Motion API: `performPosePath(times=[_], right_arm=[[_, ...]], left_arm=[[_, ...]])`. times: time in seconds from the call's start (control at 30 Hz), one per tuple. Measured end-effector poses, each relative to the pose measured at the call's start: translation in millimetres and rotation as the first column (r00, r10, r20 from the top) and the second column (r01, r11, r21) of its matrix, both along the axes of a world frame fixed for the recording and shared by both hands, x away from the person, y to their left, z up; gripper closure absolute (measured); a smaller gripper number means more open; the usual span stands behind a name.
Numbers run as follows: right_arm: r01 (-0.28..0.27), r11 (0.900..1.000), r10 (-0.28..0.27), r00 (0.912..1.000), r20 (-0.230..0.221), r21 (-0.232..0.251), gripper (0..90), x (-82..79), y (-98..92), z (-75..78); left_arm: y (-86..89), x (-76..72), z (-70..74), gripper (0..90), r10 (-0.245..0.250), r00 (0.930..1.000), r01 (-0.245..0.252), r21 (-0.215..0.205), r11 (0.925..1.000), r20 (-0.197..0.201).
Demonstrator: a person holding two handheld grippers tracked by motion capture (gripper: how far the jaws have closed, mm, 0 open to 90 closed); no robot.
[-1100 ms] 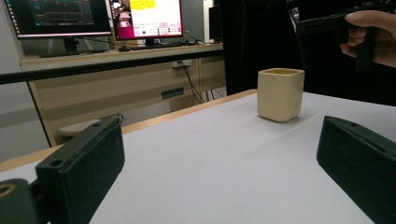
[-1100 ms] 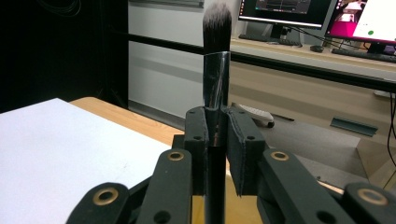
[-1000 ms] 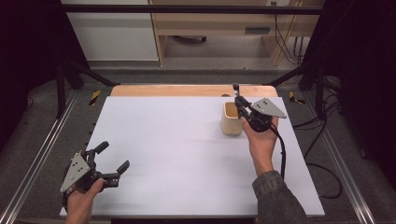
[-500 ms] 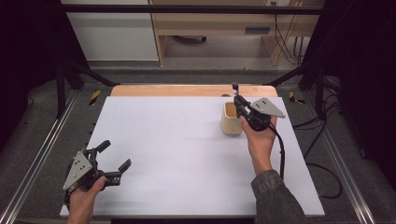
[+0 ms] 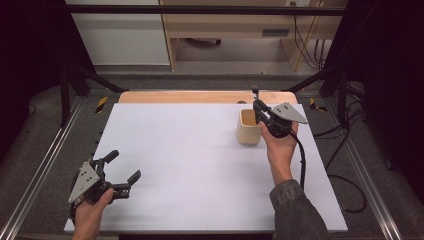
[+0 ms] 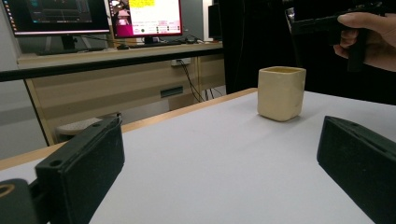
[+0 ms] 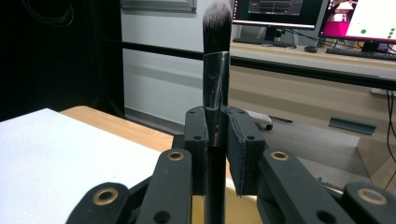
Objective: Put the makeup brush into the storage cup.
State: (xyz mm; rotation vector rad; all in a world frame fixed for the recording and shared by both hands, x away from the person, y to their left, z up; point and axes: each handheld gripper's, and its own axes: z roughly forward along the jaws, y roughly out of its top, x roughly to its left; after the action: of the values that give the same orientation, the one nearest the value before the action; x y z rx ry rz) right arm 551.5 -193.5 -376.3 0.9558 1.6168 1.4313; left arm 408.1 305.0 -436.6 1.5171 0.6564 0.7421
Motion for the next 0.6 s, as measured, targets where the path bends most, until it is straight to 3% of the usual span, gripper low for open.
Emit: performPosePath(times=[0.23, 0.6], right_arm=[[-0.003, 1.000, 0.003, 0.9999, 0.013, -0.012, 79.3, 4.5, 2.6, 6.0], [0.006, 1.000, -0.006, 1.0000, -0.002, -0.021, 79.3, 11.3, 4.0, -1.5]], left_arm=[[-0.7, 0.1, -0.1, 0.4, -0.002, 1.0000, 0.002, -0.002, 1.0000, 0.003], [-0.5, 0.3, 0.0, 0.4, -0.005, 1.0000, 0.005, 0.000, 1.0000, 0.001]])
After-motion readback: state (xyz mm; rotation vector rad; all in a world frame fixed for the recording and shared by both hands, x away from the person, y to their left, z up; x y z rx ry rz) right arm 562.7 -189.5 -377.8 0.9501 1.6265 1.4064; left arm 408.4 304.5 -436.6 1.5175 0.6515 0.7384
